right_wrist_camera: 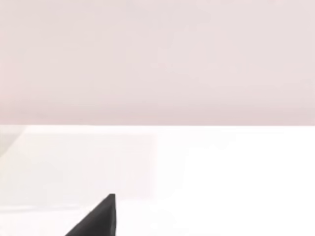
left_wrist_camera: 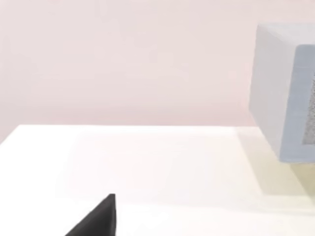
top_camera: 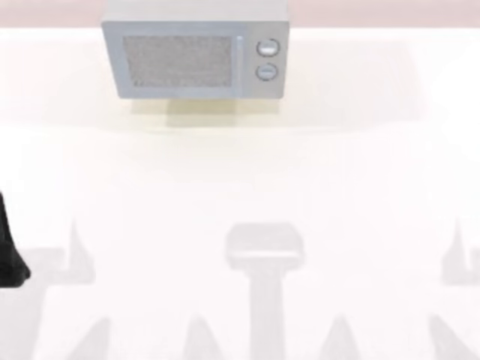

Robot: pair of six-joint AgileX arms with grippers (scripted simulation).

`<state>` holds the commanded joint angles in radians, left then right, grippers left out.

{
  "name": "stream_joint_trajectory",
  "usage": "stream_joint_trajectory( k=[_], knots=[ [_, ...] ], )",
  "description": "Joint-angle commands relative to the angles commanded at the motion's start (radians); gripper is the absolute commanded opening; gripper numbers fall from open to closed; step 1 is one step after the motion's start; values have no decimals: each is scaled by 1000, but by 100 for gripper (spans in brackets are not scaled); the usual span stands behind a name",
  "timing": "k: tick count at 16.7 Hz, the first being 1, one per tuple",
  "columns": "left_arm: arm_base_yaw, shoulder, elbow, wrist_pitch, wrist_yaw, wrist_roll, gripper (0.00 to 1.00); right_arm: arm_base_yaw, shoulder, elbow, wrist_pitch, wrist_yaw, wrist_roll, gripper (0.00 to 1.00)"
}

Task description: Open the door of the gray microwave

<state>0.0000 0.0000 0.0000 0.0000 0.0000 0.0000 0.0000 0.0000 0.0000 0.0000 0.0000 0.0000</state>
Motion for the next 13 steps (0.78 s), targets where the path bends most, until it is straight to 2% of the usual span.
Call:
stream_joint_trajectory(
  k=[6, 13],
  knots=[
    [-22, 74, 95, -40, -7, -20, 100, 0, 0, 0, 0, 0, 0, 100],
    [-133, 486, 590, -276, -57, -120, 100, 0, 0, 0, 0, 0, 0, 100]
  ],
)
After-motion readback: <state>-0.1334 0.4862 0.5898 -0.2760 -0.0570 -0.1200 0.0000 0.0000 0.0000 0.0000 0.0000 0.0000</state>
